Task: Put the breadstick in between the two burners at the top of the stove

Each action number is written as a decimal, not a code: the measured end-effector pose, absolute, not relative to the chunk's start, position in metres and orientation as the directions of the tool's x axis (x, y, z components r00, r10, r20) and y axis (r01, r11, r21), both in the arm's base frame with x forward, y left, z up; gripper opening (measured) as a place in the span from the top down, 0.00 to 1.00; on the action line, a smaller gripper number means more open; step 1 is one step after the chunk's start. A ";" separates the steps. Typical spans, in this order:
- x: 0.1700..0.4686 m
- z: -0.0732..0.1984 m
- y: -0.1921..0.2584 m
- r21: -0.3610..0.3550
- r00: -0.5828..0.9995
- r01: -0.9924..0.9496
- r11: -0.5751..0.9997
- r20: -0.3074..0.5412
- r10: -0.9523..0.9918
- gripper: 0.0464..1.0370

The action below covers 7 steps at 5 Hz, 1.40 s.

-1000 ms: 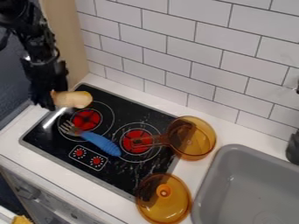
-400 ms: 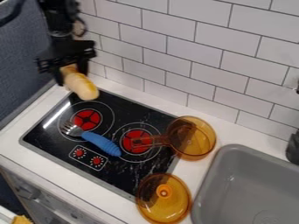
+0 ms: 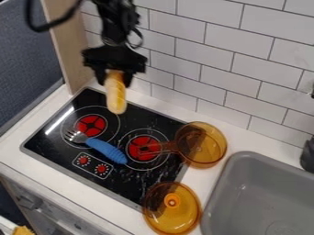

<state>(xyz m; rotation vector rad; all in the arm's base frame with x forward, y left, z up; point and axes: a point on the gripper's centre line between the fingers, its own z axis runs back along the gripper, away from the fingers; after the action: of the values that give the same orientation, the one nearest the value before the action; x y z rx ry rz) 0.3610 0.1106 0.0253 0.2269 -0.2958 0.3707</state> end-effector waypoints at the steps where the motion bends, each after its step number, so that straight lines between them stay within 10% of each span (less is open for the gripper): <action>1: 0.375 0.006 0.100 0.141 0.945 -0.188 0.972 0.295 0.140 0.40; 7: 0.383 -0.051 0.082 0.068 0.981 0.062 0.996 0.181 -0.074 0.32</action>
<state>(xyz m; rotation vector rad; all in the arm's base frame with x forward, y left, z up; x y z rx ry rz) 0.3826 0.0819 -0.0515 0.0620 -0.1841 -0.0684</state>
